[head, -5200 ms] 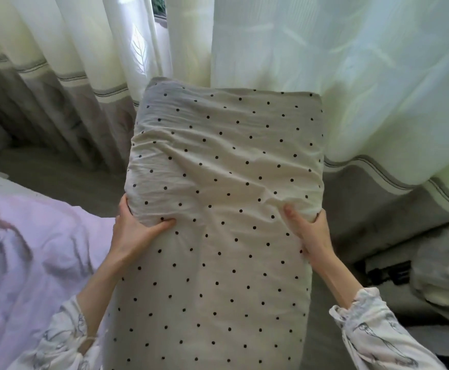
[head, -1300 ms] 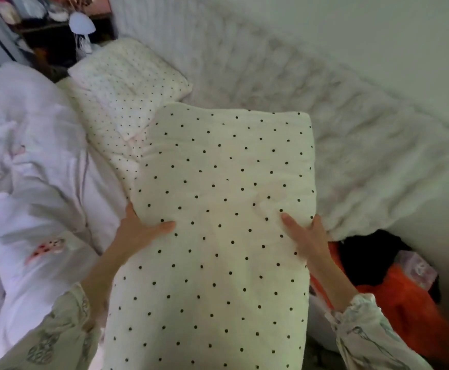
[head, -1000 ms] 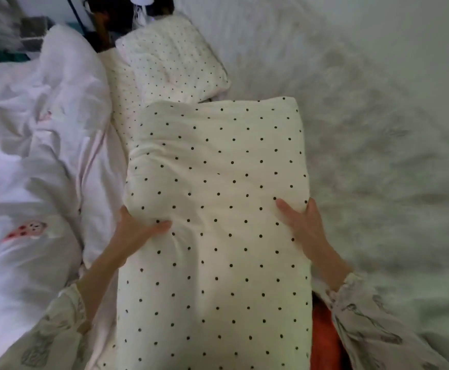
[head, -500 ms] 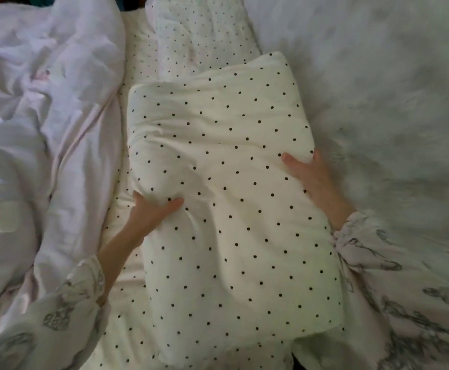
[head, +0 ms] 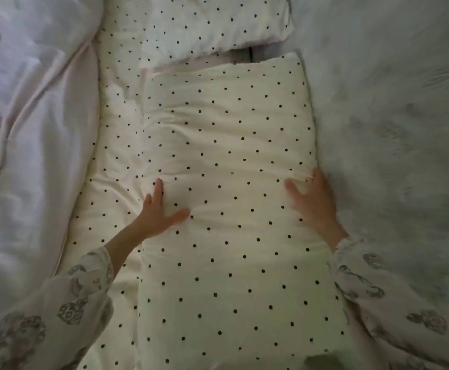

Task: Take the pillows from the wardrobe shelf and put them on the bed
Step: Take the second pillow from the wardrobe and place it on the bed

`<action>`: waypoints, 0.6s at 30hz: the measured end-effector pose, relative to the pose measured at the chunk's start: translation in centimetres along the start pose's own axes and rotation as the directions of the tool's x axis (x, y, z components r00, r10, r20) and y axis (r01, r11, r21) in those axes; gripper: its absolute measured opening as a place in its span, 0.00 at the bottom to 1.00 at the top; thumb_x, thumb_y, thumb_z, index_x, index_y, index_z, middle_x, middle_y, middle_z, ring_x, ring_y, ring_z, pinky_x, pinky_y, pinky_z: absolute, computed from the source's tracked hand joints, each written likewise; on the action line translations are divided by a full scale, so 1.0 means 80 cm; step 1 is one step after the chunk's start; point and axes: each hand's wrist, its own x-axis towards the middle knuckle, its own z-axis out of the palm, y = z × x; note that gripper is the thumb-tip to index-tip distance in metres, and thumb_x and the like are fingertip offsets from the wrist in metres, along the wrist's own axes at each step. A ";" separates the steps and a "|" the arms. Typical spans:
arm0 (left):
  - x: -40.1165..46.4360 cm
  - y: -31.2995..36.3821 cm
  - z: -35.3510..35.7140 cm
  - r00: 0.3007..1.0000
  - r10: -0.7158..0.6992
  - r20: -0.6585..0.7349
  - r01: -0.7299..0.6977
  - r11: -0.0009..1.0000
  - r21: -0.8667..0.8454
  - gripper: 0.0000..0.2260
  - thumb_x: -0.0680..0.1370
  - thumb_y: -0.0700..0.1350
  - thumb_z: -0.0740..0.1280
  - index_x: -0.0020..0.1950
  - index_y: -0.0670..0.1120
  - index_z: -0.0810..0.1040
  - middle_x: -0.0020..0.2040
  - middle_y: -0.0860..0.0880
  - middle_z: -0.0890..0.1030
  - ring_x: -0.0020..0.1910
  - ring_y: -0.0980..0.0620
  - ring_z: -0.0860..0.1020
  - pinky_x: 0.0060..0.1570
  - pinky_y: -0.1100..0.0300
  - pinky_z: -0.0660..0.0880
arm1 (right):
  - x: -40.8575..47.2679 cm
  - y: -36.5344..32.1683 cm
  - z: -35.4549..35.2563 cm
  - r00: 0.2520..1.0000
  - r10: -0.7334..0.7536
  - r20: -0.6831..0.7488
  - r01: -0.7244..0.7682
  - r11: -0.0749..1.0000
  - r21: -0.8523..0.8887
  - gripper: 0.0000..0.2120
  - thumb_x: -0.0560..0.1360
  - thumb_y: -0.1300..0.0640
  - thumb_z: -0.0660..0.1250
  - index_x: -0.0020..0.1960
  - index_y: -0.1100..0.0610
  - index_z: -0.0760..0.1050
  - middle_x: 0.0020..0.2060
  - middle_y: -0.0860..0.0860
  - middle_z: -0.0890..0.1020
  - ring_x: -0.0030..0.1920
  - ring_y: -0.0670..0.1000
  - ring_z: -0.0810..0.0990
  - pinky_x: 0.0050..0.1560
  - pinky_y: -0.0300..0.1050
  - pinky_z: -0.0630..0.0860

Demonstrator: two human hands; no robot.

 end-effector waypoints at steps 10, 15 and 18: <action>-0.003 0.016 0.005 0.998 0.006 -0.066 -0.030 0.933 -0.358 0.55 0.62 0.56 0.77 0.74 0.61 0.39 0.73 0.50 0.62 0.66 0.47 0.69 0.62 0.49 0.72 | 0.020 -0.033 -0.025 0.993 0.109 0.035 -0.114 0.945 0.305 0.38 0.62 0.43 0.76 0.66 0.56 0.66 0.61 0.50 0.74 0.60 0.53 0.74 0.57 0.46 0.69; -0.008 0.019 0.010 0.993 0.010 -0.119 -0.051 0.937 -0.345 0.52 0.61 0.60 0.74 0.73 0.65 0.40 0.72 0.48 0.61 0.67 0.45 0.67 0.64 0.42 0.70 | 0.025 -0.040 -0.039 0.998 0.054 -0.031 -0.043 0.960 0.277 0.35 0.60 0.42 0.76 0.62 0.53 0.69 0.51 0.46 0.74 0.53 0.51 0.76 0.59 0.53 0.73; -0.010 0.005 0.011 0.998 0.023 -0.066 -0.039 0.964 -0.262 0.52 0.62 0.63 0.73 0.73 0.64 0.38 0.74 0.47 0.58 0.71 0.44 0.62 0.68 0.42 0.65 | 0.015 -0.026 -0.028 0.998 0.056 -0.009 -0.051 0.957 0.287 0.31 0.64 0.45 0.74 0.63 0.55 0.69 0.58 0.49 0.76 0.58 0.53 0.76 0.61 0.55 0.72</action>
